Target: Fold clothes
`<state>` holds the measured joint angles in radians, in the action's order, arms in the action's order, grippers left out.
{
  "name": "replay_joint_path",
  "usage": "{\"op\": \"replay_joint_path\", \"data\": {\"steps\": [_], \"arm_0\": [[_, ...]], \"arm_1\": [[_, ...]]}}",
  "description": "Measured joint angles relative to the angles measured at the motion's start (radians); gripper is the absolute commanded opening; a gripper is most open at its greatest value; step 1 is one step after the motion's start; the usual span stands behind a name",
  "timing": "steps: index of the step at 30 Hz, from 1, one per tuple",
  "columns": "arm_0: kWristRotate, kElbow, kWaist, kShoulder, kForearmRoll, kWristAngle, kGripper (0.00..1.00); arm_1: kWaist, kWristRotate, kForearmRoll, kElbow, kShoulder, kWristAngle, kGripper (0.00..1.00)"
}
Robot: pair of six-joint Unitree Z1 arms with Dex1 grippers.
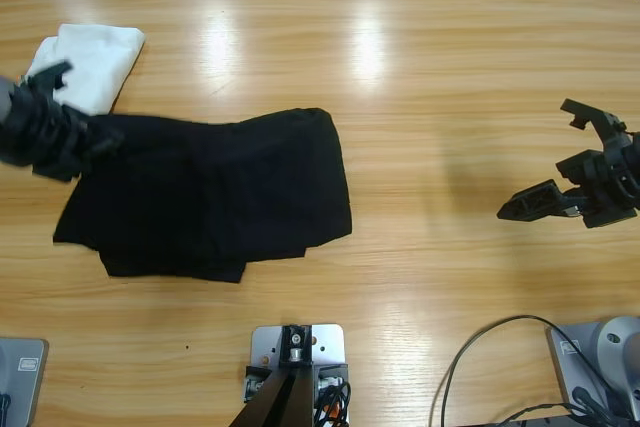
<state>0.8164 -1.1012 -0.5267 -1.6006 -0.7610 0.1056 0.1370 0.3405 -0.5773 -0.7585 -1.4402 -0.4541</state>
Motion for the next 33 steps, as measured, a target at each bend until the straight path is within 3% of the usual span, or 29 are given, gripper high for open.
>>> {"op": "replay_joint_path", "data": {"steps": [8, 14, 22, 33], "arm_0": [[-0.001, -0.163, -0.123, -0.098, -0.054, 0.003, 0.000], [-0.001, -0.210, -0.134, -0.138, -0.057, 0.005, 0.000], [-0.001, -0.440, -0.178, -0.268, -0.059, 0.046, 0.000], [0.000, -0.603, -0.247, -0.432, -0.095, 0.110, 0.000]], "arm_1": [[0.001, 0.000, 0.032, 0.003, -0.026, -0.008, 1.000], [0.001, 0.000, 0.074, 0.017, -0.056, -0.027, 1.000], [0.002, 0.000, 0.109, 0.027, -0.093, -0.037, 1.000], [0.034, 0.000, 0.154, 0.027, -0.119, -0.070, 1.000]]}}
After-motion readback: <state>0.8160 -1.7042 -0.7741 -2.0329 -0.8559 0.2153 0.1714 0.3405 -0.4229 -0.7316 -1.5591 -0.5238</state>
